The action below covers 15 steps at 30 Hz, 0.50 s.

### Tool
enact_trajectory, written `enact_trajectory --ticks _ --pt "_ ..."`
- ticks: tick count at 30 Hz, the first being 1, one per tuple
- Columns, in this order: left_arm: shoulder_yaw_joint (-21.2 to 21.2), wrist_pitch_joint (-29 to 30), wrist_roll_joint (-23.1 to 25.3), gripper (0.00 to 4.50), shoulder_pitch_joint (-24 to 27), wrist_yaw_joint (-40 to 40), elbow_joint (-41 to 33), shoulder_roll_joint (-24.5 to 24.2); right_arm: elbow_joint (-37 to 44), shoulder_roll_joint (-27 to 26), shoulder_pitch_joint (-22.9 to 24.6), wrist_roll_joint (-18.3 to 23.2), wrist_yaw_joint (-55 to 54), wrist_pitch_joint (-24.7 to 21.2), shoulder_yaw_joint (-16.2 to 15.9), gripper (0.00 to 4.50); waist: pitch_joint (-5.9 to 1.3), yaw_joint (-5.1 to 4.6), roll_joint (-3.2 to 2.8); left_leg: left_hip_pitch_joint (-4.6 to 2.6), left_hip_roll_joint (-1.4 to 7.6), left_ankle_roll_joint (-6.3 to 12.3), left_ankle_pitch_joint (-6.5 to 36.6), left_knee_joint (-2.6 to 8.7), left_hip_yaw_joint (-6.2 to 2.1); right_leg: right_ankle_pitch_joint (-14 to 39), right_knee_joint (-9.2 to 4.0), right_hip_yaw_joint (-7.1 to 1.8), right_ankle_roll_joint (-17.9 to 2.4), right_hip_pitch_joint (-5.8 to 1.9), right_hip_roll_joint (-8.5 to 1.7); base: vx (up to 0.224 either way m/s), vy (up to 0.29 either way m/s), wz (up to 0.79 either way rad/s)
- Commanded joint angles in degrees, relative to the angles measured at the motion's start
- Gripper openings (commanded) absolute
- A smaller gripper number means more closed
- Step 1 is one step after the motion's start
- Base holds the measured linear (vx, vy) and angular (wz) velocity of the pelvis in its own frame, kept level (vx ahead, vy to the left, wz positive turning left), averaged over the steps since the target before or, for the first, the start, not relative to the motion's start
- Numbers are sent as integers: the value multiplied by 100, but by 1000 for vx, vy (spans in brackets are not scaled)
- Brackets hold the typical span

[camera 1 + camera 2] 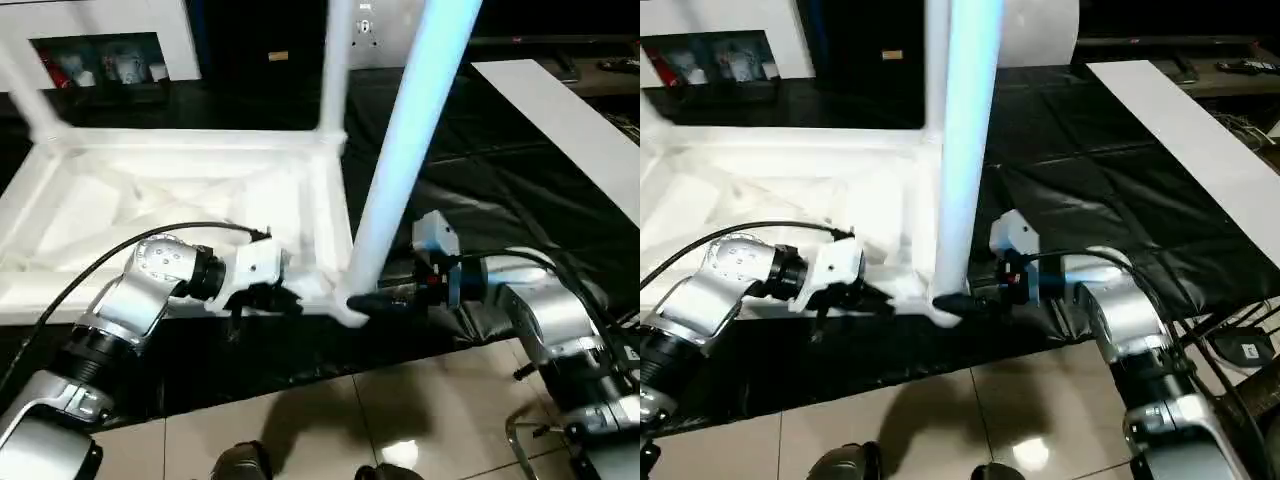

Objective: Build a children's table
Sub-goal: Rotate leg to tighten

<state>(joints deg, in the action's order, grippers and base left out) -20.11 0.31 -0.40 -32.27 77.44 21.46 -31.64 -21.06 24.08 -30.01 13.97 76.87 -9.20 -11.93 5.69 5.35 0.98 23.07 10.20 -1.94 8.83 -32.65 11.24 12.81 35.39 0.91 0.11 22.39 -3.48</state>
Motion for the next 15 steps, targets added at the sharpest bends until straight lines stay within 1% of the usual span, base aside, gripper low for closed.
enact_trajectory --ticks 1,2,4,5,6,8,9,10,11,13,15 --pt "-263 -112 67 0 -72 253 -69 -27 -84 73 -84 62 167 27 -74 353 -384 -24 -17 -221 347 458 768 312 -98 -258 -291 -169 -1700 -176 -426 0 0 0" --pt "-266 -130 52 0 -83 281 -62 -36 -152 71 -127 83 265 17 -98 335 -387 -22 -16 -219 343 465 741 308 -98 -281 -284 -170 -1707 -180 -428 0 0 0" --pt "-268 -140 44 0 -85 300 -65 -45 -181 74 -151 110 383 1 -126 326 -383 -26 -6 -215 341 483 705 306 -95 -298 -284 -170 -1713 -178 -430 0 0 0" --pt "-268 -143 45 0 -85 303 -66 -46 -182 74 -153 115 408 -3 -130 308 -387 -23 -8 -211 341 499 675 301 -96 -322 -277 -170 -1710 -184 -431 0 0 0" --pt "-263 -156 54 0 -82 315 -67 -49 -186 69 -158 124 477 -24 -131 301 -385 -20 -9 -213 342 522 657 296 -94 -357 -274 -171 -1712 -178 -427 0 0 0" --pt "-260 -167 61 0 -80 329 -58 -54 -195 68 -165 126 541 -38 -143 301 -387 -16 -7 -211 342 538 606 296 -97 -388 -269 -167 -1713 -181 -430 0 0 0" --pt "-260 -174 65 0 -80 334 -49 -56 -200 75 -168 124 581 -46 -161 275 -390 -15 -9 -214 342 548 585 292 -95 -421 -266 -167 -1722 -178 -427 0 0 0" --pt "-261 -183 70 0 -80 340 -39 -59 -202 80 -168 121 612 -47 -177 275 -390 -17 -7 -212 340 557 583 289 -92 -433 -265 -167 -1728 -178 -424 0 0 0" --pt "-260 -185 71 0 -80 343 -35 -60 -208 79 -171 120 621 -45 -179 261 -389 -13 -10 -215 343 564 596 290 -92 -418 -267 -166 -1734 -175 -425 0 0 0" --pt "-253 -203 81 0 -84 369 -6 -65 -255 75 -191 118 692 -47 -191 261 -386 -9 -9 -216 342 558 614 291 -90 -380 -271 -167 -1740 -172 -425 0 0 0" --pt "-248 -218 91 0 -94 387 29 -70 -290 66 -203 113 741 -45 -202 232 -382 -8 -18 -215 344 524 699 298 -93 -260 -283 -166 -1737 -172 -429 0 0 0"
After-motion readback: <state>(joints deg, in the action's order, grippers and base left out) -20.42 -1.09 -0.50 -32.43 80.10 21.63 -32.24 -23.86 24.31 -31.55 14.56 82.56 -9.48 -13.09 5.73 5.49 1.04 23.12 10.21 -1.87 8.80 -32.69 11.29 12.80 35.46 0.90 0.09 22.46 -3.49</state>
